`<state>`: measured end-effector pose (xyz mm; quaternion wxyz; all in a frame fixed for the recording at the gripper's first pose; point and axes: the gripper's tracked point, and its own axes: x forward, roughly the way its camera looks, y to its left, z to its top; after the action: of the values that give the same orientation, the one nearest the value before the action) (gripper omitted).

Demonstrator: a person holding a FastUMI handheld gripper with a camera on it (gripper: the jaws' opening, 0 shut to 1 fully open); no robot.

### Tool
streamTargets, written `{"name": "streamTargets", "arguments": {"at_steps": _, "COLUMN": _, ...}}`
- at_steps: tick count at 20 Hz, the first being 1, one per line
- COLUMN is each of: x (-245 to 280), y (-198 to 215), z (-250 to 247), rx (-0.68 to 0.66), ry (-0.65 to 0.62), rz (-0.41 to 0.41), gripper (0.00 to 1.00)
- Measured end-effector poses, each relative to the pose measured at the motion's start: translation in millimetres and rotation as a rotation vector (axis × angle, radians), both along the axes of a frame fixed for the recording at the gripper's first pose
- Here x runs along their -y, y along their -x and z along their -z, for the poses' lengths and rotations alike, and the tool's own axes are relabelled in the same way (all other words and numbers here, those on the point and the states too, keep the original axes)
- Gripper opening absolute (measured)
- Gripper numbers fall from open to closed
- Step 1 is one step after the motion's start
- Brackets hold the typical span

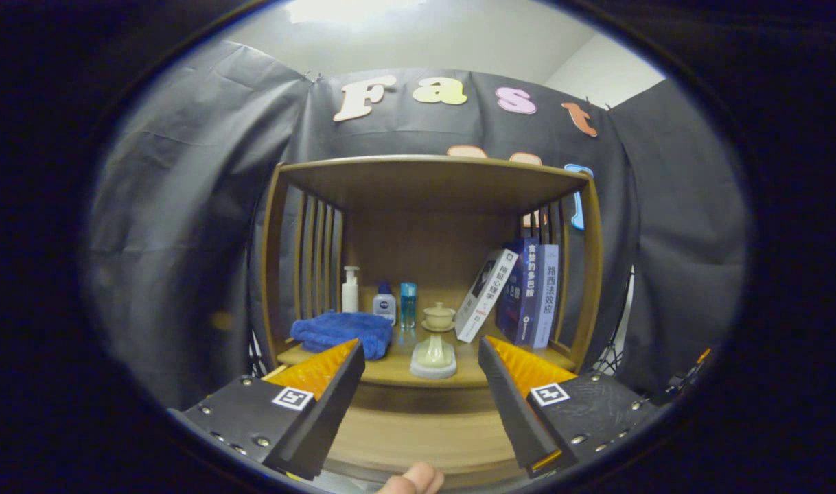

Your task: Pull open the drawer, take out the items inside it, and place them on the countertop above the cabinet.

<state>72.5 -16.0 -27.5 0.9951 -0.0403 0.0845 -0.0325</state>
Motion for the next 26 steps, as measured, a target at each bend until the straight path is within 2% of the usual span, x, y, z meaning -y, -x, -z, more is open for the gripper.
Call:
{"name": "streamTargets", "arguments": {"at_steps": 6, "x": -7, "y": 51, "z": 55, "rx": -0.095, "ry": -0.037, "rz": -0.026, "gripper": 0.99}}
{"name": "streamTargets", "arguments": {"at_steps": 12, "x": 0, "y": 80, "z": 83, "rx": -0.083, "ry": -0.11, "rz": 0.029, "gripper": 0.99}}
{"name": "streamTargets", "arguments": {"at_steps": 21, "x": 16, "y": 77, "z": 129, "rx": -0.148, "ry": -0.114, "rz": 0.074, "gripper": 0.99}}
{"name": "streamTargets", "arguments": {"at_steps": 26, "x": 25, "y": 72, "z": 135, "rx": -0.138, "ry": -0.118, "rz": 0.112, "gripper": 0.96}}
